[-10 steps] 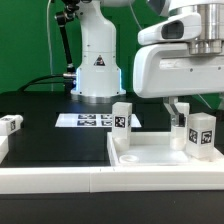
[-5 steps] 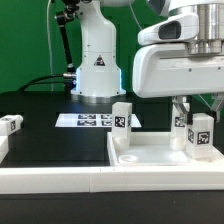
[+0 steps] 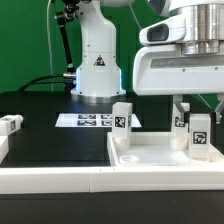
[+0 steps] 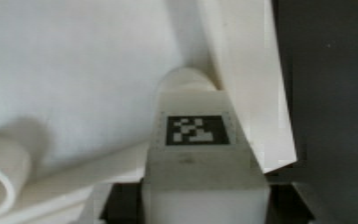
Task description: Assemble square table
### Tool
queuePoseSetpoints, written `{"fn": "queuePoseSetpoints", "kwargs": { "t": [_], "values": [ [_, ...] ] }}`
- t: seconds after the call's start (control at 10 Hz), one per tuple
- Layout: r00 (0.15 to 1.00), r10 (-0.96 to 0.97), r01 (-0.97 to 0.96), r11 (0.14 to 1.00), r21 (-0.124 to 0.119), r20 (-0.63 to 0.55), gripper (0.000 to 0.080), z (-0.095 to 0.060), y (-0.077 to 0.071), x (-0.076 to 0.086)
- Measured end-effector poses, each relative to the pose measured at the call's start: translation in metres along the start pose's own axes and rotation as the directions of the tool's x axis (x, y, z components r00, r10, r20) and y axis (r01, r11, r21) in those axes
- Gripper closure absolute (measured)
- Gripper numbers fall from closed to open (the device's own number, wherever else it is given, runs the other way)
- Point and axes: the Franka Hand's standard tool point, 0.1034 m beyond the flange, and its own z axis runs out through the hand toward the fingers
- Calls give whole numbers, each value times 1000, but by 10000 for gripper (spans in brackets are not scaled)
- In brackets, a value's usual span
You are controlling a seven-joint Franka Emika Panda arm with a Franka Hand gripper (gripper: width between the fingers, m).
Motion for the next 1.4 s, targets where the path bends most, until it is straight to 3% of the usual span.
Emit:
{"fn": "queuePoseSetpoints", "kwargs": {
  "t": [0.3, 0.6, 0.8, 1.1, 1.3, 1.4],
  "values": [
    [961, 277, -277, 961, -10, -9, 509, 0, -4, -6],
    [855, 518, -518, 855, 3, -1, 509, 1, -5, -6],
    [728, 686, -685, 728, 22, 6, 509, 1, -7, -7],
    [620, 785, -785, 619, 26, 12, 509, 1, -8, -7],
    [654, 757, -757, 653, 26, 10, 509, 1, -8, -7],
    [705, 709, -709, 705, 23, 9, 318, 2, -7, -7]
  ]
}}
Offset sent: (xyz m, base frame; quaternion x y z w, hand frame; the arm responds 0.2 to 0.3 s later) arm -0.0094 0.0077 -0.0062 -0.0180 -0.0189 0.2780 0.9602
